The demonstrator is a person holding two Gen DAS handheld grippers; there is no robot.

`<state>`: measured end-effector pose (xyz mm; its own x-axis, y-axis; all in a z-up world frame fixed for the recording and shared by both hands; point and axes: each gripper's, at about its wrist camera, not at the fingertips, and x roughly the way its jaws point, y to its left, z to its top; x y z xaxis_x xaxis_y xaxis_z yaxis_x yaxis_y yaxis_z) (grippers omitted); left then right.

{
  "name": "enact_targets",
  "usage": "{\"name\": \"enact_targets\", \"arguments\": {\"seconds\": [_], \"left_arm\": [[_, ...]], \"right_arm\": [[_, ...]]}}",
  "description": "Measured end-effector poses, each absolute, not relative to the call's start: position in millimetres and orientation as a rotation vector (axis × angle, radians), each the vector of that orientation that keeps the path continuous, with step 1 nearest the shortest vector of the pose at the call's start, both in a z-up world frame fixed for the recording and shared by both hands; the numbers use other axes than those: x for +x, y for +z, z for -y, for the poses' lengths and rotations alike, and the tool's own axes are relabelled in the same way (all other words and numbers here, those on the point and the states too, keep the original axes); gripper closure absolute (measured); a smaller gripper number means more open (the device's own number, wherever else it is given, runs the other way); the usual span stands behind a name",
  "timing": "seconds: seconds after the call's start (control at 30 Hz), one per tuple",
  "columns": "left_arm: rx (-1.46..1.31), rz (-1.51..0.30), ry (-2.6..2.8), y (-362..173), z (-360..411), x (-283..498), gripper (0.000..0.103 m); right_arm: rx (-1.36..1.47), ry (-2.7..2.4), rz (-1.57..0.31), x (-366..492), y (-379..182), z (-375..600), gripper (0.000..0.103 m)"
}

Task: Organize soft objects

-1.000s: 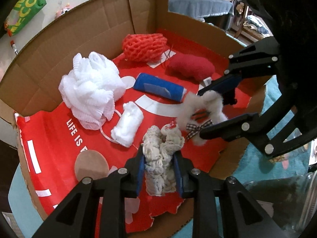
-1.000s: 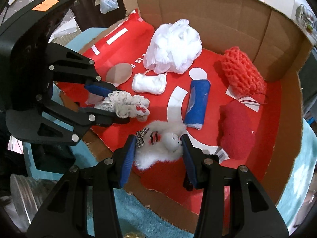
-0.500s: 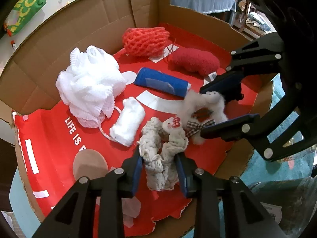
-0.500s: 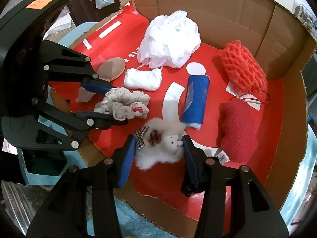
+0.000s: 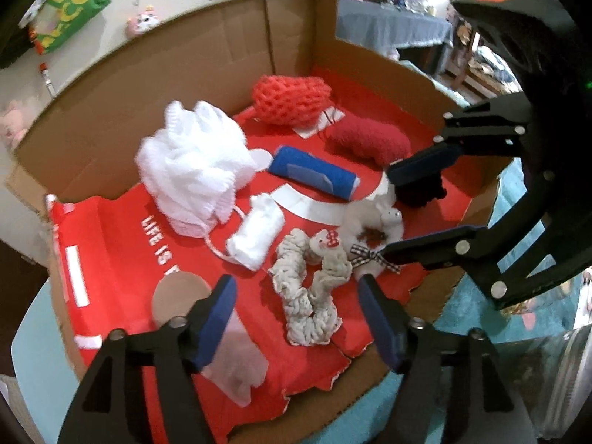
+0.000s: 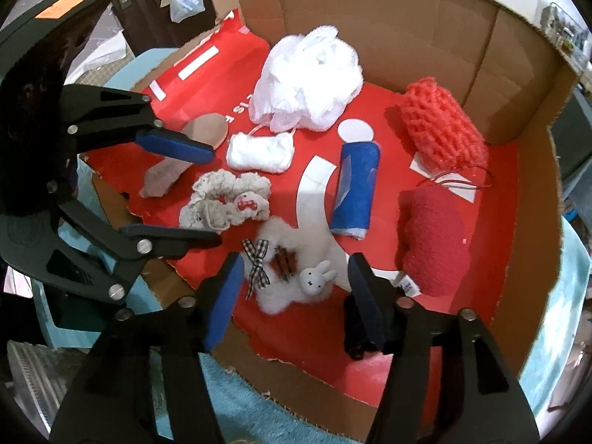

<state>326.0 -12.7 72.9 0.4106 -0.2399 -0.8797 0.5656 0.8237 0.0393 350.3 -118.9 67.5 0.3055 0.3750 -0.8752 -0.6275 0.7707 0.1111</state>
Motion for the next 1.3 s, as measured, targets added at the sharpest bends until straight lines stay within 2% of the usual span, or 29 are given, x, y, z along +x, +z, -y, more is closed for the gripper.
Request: {"name": "enact_targets", "arguments": {"seconds": [0.03,0.13,0.2,0.3,0.5,1.3], "left_arm": [[0.343,-1.022,-0.511,77,10,323,0.024],[0.272,-1.001,-0.463,89,3,316,0.010],[0.217,-1.007,-0.397,94,-3,311,0.006],[0.134,-1.033,-0.332,96,-11,305,0.006],[0.011,-1.043,-0.268,94,-20,294,0.003],[-0.002,-1.050,-0.114,70,-23,294,0.001]], "right_arm": [[-0.263,0.663,-1.064,349,72,121,0.044],[-0.236,0.629,-1.041,343,84,126,0.032],[-0.219,0.606,-1.026,337,93,131,0.028],[-0.169,0.556,-1.028,329,103,138,0.023],[-0.081,0.440,-1.071,319,106,151,0.022],[0.013,0.296,-1.128,318,76,159,0.022]]}}
